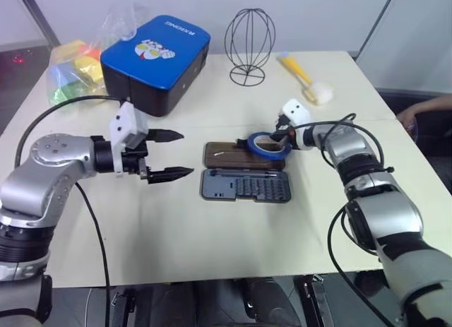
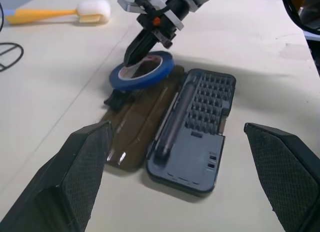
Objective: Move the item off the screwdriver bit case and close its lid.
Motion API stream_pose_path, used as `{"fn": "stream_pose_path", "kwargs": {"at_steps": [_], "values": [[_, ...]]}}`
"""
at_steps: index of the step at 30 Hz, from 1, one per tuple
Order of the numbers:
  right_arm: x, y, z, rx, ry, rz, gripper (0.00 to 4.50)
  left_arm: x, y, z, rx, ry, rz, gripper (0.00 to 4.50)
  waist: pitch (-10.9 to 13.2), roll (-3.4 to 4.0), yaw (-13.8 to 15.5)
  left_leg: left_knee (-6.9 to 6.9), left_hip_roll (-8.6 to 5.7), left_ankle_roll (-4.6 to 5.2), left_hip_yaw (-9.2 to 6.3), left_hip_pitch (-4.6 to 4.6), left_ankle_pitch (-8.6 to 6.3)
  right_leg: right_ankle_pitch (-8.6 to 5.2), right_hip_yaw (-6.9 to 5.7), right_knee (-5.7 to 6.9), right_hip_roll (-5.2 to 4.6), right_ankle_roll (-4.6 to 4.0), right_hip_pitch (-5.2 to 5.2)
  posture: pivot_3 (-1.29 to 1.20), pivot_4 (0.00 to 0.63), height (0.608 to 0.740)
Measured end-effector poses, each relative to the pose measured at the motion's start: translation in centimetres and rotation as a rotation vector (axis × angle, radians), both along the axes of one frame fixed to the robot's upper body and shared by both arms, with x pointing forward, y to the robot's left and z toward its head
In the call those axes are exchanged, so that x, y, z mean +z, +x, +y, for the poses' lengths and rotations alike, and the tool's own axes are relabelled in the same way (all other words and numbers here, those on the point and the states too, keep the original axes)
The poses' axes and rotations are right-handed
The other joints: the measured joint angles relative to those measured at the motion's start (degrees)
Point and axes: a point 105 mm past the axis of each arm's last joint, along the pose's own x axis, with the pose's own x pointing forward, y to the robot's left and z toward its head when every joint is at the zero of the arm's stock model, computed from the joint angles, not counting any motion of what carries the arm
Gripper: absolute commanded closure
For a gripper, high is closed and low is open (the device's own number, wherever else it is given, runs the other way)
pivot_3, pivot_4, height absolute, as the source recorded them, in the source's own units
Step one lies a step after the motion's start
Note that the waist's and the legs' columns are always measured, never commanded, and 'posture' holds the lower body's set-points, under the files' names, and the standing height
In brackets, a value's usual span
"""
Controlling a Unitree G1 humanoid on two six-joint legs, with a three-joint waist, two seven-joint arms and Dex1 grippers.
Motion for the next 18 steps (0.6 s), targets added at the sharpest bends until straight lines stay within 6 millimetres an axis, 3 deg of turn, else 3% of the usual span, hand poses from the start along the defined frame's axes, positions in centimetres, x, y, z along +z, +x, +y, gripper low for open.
{"fn": "stream_pose_path", "kwargs": {"at_steps": [9,14,18], "values": [[-0.01,-0.01,-0.13,0.006,-0.012,-0.001,4.47,0.29,0.39,0.00,0.005,0.004,-0.013,0.00,0.00,0.00,0.01,0.00,0.00,0.00,-0.01,0.00,0.00,0.00,0.00,0.00,0.00,0.00,0.00,0.00,0.150,0.737],[0.10,-0.01,-0.34,-0.006,-0.007,0.009,2.28,0.16,0.51,0.00,0.006,0.004,-0.012,0.00,0.00,0.00,0.13,0.01,-0.01,-0.01,0.00,-0.01,0.01,0.00,0.00,0.00,-0.01,0.00,0.00,0.00,0.150,0.737],[0.22,0.13,-0.39,-0.014,-0.013,0.011,2.28,0.28,0.71,-0.07,0.005,-0.006,-0.020,0.00,0.00,0.00,0.03,-0.01,-0.01,-0.01,0.00,-0.01,0.00,0.00,-0.01,-0.01,0.00,-0.01,0.00,0.00,0.150,0.737]]}}
